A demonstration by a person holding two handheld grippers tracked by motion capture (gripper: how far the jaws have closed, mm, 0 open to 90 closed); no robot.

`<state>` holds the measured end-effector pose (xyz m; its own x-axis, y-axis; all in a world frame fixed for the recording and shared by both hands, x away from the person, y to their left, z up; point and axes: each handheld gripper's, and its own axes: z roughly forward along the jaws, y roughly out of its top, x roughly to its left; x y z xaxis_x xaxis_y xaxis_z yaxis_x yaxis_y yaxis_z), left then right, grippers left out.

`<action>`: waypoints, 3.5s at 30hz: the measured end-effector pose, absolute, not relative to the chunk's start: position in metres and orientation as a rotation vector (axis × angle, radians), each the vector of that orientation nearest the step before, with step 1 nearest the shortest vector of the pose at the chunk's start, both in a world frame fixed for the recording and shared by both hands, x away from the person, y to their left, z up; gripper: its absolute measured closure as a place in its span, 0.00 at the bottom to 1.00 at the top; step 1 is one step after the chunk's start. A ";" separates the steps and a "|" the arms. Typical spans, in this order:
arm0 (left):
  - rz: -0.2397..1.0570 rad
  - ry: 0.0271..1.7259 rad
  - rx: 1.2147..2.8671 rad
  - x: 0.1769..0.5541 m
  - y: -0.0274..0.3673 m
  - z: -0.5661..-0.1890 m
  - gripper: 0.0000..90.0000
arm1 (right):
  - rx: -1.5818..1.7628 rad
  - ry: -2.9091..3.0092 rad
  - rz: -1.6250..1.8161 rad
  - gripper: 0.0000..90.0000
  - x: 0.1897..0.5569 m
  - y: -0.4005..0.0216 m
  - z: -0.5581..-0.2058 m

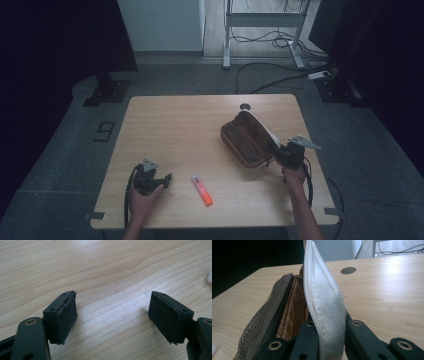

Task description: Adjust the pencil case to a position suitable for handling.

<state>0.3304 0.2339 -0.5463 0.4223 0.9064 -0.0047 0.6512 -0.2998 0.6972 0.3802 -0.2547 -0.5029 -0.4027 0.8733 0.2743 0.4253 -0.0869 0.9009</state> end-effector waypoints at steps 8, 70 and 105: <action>0.527 1.311 2.055 0.330 0.234 -0.546 0.25 | 1.366 1.808 1.518 0.92 0.376 -0.246 -0.497; 0.527 1.311 2.054 0.330 0.234 -0.546 0.25 | 1.212 2.014 1.645 0.91 0.374 -0.202 -0.511; 0.527 1.311 2.054 0.330 0.234 -0.546 0.25 | 1.300 1.943 1.469 0.39 0.379 -0.215 -0.514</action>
<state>0.3304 0.2339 -0.5463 0.4226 0.9063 -0.0042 0.6510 -0.3003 0.6971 0.3785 -0.2151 -0.5137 -0.5006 0.8368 0.2216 0.4414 0.0265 0.8969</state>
